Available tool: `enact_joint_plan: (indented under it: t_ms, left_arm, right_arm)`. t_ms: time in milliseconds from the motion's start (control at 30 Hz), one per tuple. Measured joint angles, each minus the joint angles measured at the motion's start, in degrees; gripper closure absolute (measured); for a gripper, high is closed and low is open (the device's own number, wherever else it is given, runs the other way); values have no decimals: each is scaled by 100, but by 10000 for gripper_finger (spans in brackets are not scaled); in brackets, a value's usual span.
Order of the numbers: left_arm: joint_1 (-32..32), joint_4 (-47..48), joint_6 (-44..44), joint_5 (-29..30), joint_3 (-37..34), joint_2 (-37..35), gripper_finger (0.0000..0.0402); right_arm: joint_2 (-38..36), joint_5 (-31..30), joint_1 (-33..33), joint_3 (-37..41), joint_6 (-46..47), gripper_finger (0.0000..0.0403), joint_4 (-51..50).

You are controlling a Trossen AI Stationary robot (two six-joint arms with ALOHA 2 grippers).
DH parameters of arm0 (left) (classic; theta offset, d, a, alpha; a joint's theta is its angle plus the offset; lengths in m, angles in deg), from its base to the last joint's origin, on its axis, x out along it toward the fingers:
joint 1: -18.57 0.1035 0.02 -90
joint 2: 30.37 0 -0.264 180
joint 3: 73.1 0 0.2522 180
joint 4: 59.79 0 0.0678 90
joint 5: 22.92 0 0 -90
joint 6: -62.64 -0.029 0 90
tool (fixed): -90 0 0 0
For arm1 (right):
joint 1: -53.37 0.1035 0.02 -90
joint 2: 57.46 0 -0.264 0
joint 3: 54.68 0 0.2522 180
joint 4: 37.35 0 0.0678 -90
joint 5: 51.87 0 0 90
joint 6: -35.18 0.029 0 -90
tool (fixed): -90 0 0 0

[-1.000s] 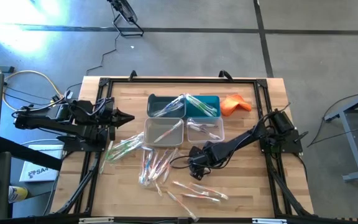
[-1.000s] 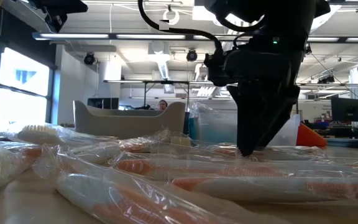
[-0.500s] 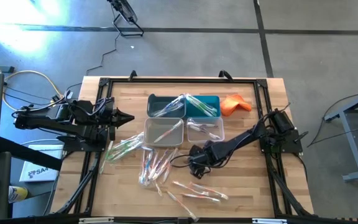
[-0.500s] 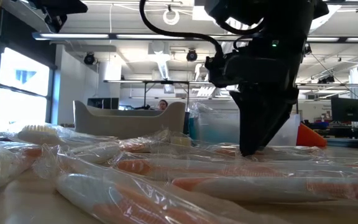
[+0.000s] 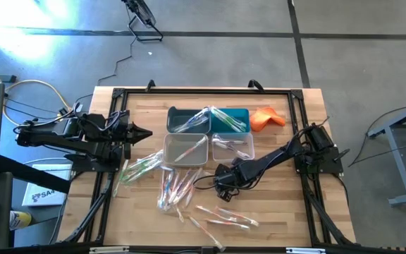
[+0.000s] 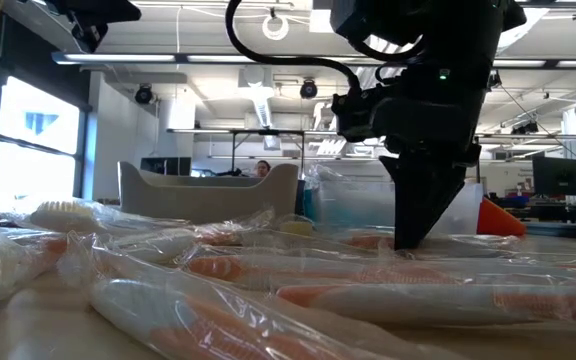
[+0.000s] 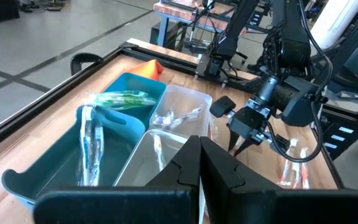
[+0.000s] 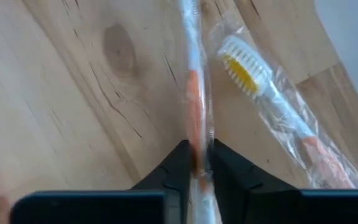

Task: Pick & Place Toothbrushes
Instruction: Put the orange toothbrush into the gray bin

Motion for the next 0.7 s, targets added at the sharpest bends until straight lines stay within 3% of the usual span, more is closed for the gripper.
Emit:
enact_joint_plan:
  t_ms: [133,467,700]
  left_arm:
    - [0,0,-2,23,0,1,401]
    - [0,0,-2,15,0,0,401]
    - [-2,-2,-2,8,0,2,401]
  right_arm:
    - [-56,33,0,0,-27,386,3]
    - [-606,509,21,28,-309,389,-28]
    - [-1148,361,3,26,-408,389,-31]
